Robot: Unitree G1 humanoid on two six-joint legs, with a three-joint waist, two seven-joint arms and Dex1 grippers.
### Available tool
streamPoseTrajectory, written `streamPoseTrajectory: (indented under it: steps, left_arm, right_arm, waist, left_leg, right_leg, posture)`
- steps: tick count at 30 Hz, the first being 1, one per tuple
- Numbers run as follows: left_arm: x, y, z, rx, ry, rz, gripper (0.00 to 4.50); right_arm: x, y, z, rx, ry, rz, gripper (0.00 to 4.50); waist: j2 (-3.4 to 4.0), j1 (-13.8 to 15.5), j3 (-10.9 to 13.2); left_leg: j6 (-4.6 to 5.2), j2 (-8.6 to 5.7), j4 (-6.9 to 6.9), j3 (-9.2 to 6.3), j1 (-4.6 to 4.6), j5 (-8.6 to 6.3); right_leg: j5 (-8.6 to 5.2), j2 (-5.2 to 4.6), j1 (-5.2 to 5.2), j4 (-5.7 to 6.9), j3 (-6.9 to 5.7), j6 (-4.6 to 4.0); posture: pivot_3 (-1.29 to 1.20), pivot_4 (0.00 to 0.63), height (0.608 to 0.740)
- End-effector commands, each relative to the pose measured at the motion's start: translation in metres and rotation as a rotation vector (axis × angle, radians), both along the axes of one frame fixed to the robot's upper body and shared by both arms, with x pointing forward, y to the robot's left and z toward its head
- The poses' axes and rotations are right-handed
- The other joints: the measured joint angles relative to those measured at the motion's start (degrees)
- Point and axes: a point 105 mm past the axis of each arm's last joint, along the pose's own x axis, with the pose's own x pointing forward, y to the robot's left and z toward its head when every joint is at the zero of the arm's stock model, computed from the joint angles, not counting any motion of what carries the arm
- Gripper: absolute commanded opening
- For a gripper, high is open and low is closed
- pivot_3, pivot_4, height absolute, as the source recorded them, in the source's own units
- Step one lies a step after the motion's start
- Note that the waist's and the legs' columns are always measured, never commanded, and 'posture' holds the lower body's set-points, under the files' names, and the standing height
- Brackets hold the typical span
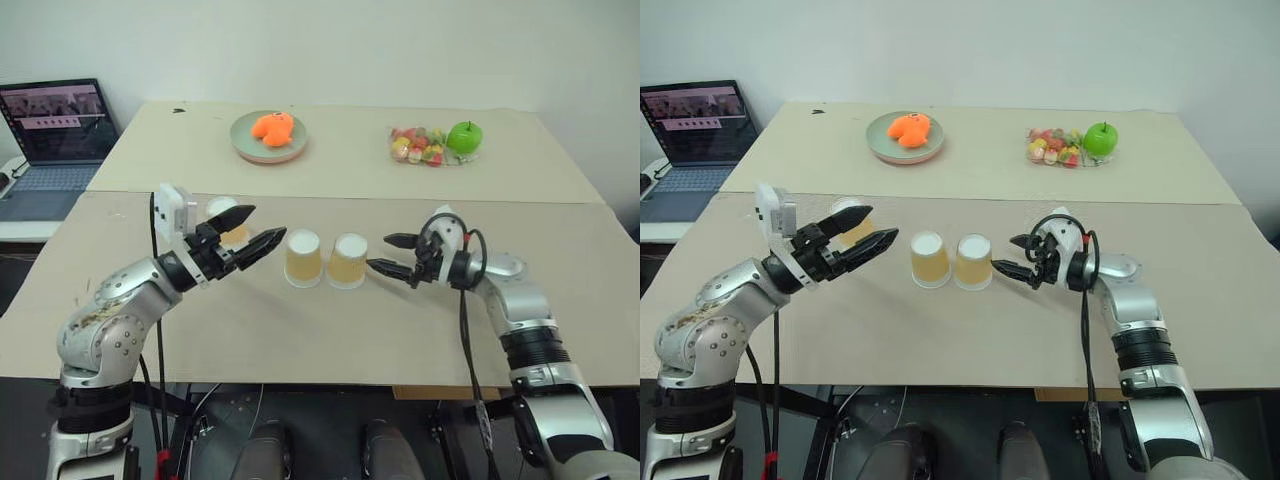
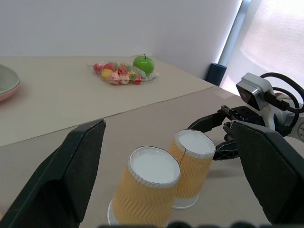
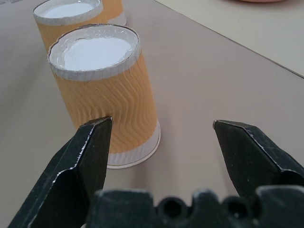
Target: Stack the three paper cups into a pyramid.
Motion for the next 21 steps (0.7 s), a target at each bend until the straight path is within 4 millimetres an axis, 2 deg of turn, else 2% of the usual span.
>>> streamPoseTrajectory:
  steps: [1,9,11,15,21]
  left_arm:
    - [-0.007,-0.001,0.010,0.011,-0.057,0.002,4.50]
    - [-0.016,0.017,0.020,0.016,-0.083,0.052,4.50]
    - [-0.015,0.028,0.027,-0.004,-0.096,0.110,4.50]
    - [-0.007,0.049,0.033,-0.046,-0.105,0.246,4.50]
    - [0.003,0.061,0.020,-0.017,-0.067,0.373,4.50]
  right_arm:
    - [0.003,0.000,0.019,-0.001,-0.070,0.016,3.99]
    - [0.008,-0.048,0.034,-0.066,-0.104,-0.075,3.99]
    - [0.006,-0.056,0.049,-0.059,-0.129,-0.077,3.99]
    - [-0.003,-0.051,0.082,0.013,-0.156,-0.006,3.99]
    - [-0.019,-0.030,0.093,0.029,-0.151,0.109,3.99]
  waist:
    - [0.00,-0.05,0.00]
    - [0.01,-0.08,0.08]
    - [0.02,-0.09,0.12]
    - [0.01,-0.33,0.16]
    - [0.01,-0.07,0.17]
  left_leg:
    - [0.00,0.00,0.00,0.00,0.00,0.00]
    - [0.01,0.01,0.00,0.01,-0.01,0.00]
    - [0.01,0.01,-0.01,0.01,0.00,0.00]
    - [0.01,0.02,-0.01,0.01,0.00,0.00]
    - [0.01,0.04,-0.02,0.00,0.00,-0.01]
  right_leg:
    - [0.00,0.00,0.00,0.00,0.01,0.00]
    - [0.00,0.00,0.00,-0.03,0.02,0.00]
    - [0.00,0.00,-0.01,-0.02,0.01,0.00]
    - [0.00,0.00,-0.02,0.00,0.02,0.00]
    - [0.00,-0.01,-0.01,-0.02,0.02,0.00]
  posture:
    - [0.00,0.150,0.676]
    - [0.00,0.150,0.676]
    - [0.00,0.150,0.676]
    - [0.00,0.150,0.676]
    - [0.00,0.150,0.676]
